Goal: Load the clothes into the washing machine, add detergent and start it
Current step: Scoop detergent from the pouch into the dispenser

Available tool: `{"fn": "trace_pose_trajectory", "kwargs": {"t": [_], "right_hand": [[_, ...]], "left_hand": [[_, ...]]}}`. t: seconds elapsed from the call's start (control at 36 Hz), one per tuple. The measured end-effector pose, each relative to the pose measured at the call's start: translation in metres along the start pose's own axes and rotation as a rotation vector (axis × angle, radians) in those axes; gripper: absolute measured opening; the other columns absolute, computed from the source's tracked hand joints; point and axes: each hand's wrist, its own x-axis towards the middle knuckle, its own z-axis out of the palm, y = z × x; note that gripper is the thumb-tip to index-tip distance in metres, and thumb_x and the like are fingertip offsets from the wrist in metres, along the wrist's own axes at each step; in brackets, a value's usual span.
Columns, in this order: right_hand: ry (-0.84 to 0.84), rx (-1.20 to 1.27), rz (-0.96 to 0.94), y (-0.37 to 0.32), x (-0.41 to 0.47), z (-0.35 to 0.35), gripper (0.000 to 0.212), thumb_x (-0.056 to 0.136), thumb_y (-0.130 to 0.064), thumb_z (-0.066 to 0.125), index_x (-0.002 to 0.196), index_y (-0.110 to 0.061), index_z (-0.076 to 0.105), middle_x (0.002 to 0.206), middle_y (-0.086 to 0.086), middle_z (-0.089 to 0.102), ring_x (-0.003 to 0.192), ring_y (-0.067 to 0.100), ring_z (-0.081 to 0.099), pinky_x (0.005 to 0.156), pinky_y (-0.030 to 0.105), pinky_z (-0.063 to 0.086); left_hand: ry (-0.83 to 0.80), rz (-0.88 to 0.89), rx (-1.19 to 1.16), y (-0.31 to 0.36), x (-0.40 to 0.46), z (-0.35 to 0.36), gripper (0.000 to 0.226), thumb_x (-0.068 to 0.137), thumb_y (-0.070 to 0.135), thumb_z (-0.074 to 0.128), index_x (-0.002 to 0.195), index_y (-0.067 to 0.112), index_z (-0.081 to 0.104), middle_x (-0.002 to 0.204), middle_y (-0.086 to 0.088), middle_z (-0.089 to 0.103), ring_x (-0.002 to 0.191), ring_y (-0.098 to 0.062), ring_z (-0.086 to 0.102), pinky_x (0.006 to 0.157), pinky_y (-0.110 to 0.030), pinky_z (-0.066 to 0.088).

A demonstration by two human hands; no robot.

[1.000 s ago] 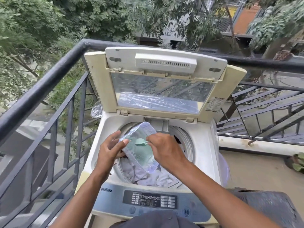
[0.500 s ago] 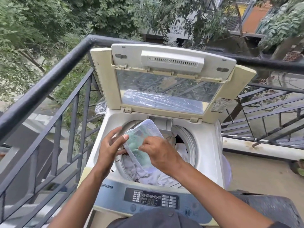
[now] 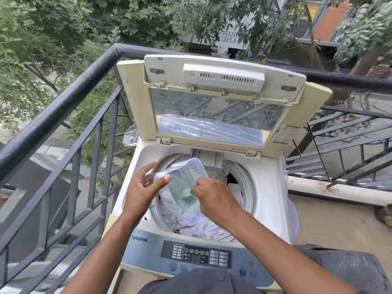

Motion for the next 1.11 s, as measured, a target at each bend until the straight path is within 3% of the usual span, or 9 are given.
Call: {"fn": "trace_pose_trajectory", "kwargs": {"t": [0.08,0.19,0.31,0.39,0.47,0.61,0.83,0.92,1.11], "right_hand": [[0.008,0.008,0.048,-0.001,-0.003,-0.002,0.023,0.07,0.015,0.057,0.071,-0.006,0.064,0.061,0.0,0.044,0.052,0.018,0.045,0.04,0.025,0.028],[0.125,-0.006,0.118,-0.003,-0.004,-0.006,0.029,0.073,0.01,0.069,0.062,-0.012,0.053,0.055,-0.002,0.036,0.045,0.018,0.036,0.038,0.027,0.029],[0.124,0.032,0.179,-0.006,-0.003,-0.003,0.036,0.072,0.006,0.067,0.055,-0.014,0.043,0.049,-0.004,0.028,0.04,0.017,0.037,0.034,0.027,0.035],[0.093,0.101,0.265,-0.008,-0.004,0.005,0.018,0.077,-0.001,0.066,0.063,-0.013,0.064,0.048,-0.003,0.051,0.044,0.017,0.053,0.042,0.028,0.047],[0.093,0.259,0.339,-0.012,-0.004,0.007,0.013,0.084,-0.016,0.07,0.089,-0.018,0.081,0.071,0.001,0.076,0.067,0.021,0.071,0.065,0.032,0.06],[0.044,0.447,0.43,-0.016,-0.001,0.004,0.011,0.087,-0.02,0.077,0.096,-0.02,0.083,0.084,-0.002,0.08,0.081,0.016,0.073,0.081,0.03,0.058],[0.006,0.755,0.59,-0.012,0.005,0.009,0.009,0.08,-0.02,0.085,0.089,-0.021,0.084,0.074,-0.006,0.079,0.069,0.003,0.073,0.077,0.028,0.061],[-0.009,0.839,0.645,-0.011,0.006,0.01,0.005,0.081,-0.019,0.084,0.086,-0.021,0.083,0.071,-0.008,0.078,0.06,-0.006,0.068,0.069,0.02,0.054],[0.029,0.974,0.762,0.0,0.002,0.008,0.007,0.085,-0.016,0.08,0.084,-0.022,0.083,0.07,-0.008,0.078,0.071,0.001,0.073,0.068,0.028,0.058]], "left_hand": [[0.011,-0.007,0.011,-0.002,0.0,-0.002,0.097,0.054,0.07,0.087,0.141,0.033,0.062,0.127,-0.011,0.073,0.122,-0.02,0.07,0.103,-0.052,0.058],[0.03,-0.008,0.016,-0.003,-0.002,0.0,0.096,0.054,0.072,0.086,0.14,0.035,0.062,0.128,-0.011,0.072,0.118,-0.018,0.071,0.101,-0.052,0.059],[0.056,0.002,0.039,-0.002,-0.003,0.004,0.098,0.052,0.075,0.087,0.139,0.036,0.063,0.13,-0.008,0.071,0.117,-0.015,0.072,0.103,-0.051,0.058],[0.079,0.007,0.06,-0.001,-0.004,0.005,0.097,0.052,0.077,0.087,0.138,0.04,0.063,0.129,-0.004,0.072,0.112,-0.015,0.074,0.101,-0.051,0.059],[0.094,0.002,0.076,-0.003,-0.004,0.004,0.097,0.049,0.084,0.086,0.135,0.046,0.063,0.128,-0.001,0.072,0.112,-0.017,0.074,0.101,-0.054,0.059],[0.094,0.004,0.088,-0.004,-0.004,0.002,0.095,0.049,0.085,0.086,0.134,0.048,0.062,0.129,0.001,0.072,0.113,-0.015,0.074,0.1,-0.054,0.059],[0.072,0.039,0.093,-0.006,-0.002,0.003,0.095,0.051,0.084,0.086,0.136,0.048,0.061,0.132,-0.001,0.072,0.113,-0.017,0.074,0.101,-0.052,0.059],[0.066,0.042,0.08,-0.008,-0.002,0.003,0.098,0.051,0.084,0.086,0.137,0.044,0.061,0.133,-0.004,0.071,0.115,-0.018,0.074,0.1,-0.052,0.059],[0.086,-0.001,0.014,-0.017,0.001,0.005,0.1,0.05,0.081,0.087,0.136,0.035,0.064,0.127,-0.007,0.073,0.113,-0.019,0.074,0.102,-0.053,0.058]]}}
